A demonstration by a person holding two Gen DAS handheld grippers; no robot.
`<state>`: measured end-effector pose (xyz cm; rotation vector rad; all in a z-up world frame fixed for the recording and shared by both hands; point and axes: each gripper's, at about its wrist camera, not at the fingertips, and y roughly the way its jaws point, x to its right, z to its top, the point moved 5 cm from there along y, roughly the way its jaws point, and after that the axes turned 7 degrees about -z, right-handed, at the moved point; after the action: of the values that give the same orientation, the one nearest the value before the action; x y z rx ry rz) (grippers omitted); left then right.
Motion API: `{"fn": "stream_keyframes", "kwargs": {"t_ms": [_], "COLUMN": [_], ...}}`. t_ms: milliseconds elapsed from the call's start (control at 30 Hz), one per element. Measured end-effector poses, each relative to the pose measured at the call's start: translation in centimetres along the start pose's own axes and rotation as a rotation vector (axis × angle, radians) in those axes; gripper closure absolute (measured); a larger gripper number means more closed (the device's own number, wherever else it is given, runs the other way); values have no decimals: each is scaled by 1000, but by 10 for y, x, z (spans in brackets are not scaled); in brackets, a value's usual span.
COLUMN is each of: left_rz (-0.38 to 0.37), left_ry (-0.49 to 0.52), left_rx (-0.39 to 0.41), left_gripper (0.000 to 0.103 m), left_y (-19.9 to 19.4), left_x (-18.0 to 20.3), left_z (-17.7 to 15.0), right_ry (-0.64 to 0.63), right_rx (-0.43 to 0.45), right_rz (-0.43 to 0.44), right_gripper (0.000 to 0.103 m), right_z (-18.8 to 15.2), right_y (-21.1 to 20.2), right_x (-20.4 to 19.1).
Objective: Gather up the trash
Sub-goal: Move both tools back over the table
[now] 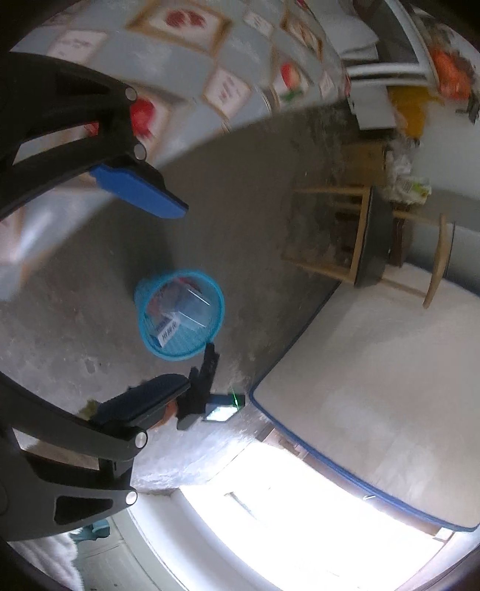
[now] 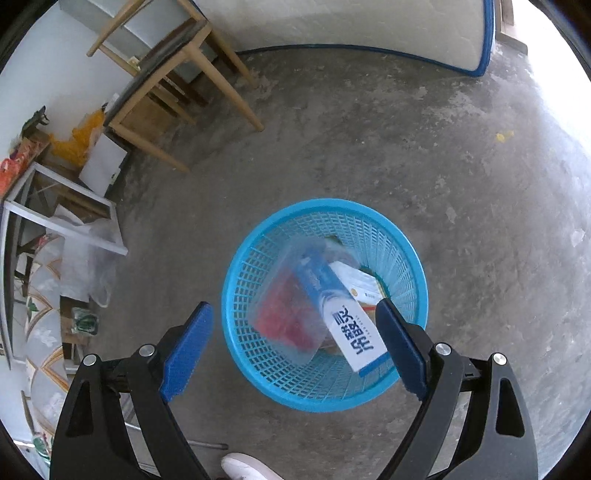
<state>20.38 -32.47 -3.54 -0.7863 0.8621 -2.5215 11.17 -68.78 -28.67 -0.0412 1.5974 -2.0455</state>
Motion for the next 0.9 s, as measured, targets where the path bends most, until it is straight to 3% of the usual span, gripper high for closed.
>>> {"fn": "stream_keyframes", "kwargs": {"t_ms": [267, 433, 567, 733, 900], "left_rz": [137, 201, 246, 312, 321], "left_ry": [-60, -179, -228, -281, -372], "left_rx": [63, 120, 173, 246, 338], "left_gripper": [17, 17, 17, 17, 17], "left_y": [-81, -125, -158, -201, -240], "left_x": [-59, -99, -126, -154, -178], "left_z": [-59, -92, -116, -141, -165], "right_ry": [-73, -153, -277, -514, -785], "right_rx": [41, 54, 90, 109, -13], "right_rz": [20, 104, 231, 422, 633], "right_gripper": [16, 16, 16, 16, 16], "right_z": [-41, -64, -80, -123, -207], "right_y": [-61, -112, -165, -221, -247], "right_x": [2, -38, -113, -241, -387]}}
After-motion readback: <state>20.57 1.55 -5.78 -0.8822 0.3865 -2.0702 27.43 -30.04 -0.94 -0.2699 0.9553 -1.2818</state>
